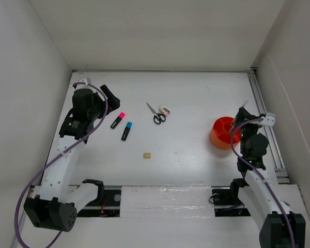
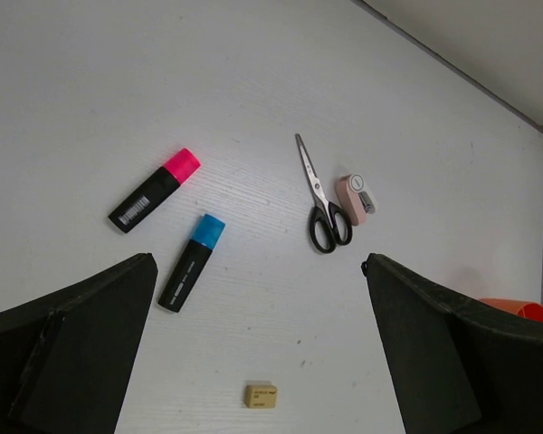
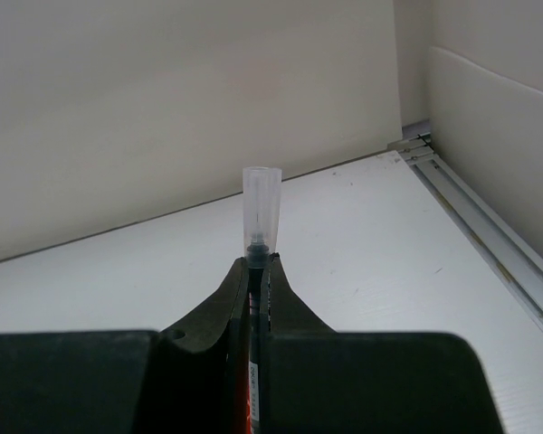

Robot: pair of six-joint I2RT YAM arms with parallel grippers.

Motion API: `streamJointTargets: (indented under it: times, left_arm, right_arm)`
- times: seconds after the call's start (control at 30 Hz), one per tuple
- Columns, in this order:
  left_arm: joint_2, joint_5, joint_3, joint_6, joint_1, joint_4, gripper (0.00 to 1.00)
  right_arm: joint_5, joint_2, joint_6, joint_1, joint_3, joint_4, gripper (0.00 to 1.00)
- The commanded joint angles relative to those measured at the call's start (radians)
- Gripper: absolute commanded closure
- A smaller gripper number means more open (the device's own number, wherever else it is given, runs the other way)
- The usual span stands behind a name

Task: Sort the stationery into containers
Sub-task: Place the stationery into the container

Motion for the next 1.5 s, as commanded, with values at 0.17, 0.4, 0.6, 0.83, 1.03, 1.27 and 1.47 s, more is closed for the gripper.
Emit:
streamJointTargets:
  times: [0.17,0.4,0.6,0.83,1.03,1.27,1.47]
  left_arm:
    - [-0.02,0.019,-0.01,0.012,0.001,0.041,0.01]
    - [-0.02,0.028,-0.01,0.012,0.001,0.041,0.01]
    - [-0.02,0.028,-0.01,0.012,0.001,0.041,0.01]
    - [-0.02,0.028,-0.01,0.012,0.001,0.041,0.01]
    - [-0.02,0.028,-0.01,0.012,0.001,0.041,0.01]
    - [-0.02,0.018,-0.01,0.012,0.001,0.041,0.01]
    - [-0.001,-0.022,-0.01,0.003,0.001,0.032,0.01]
  right_arm:
    - [0.023,0.029,0.011,-0.004,-0.012,0.081,1.0]
    - [0.057,0.063,0.011,0.027,-0.032,0.104,1.0]
    - [0.095,0.073,-0.007,0.058,-0.022,0.085,0.96]
    - [0.126,0.084,-0.026,0.078,-0.022,0.085,0.75]
    - [0.135,0.084,-0.035,0.099,-0.013,0.085,0.56]
    - [0.122,0.054,-0.035,0.11,-0.013,0.085,0.5]
    - [0.101,-0.011,-0.058,0.192,0.108,-0.034,0.3]
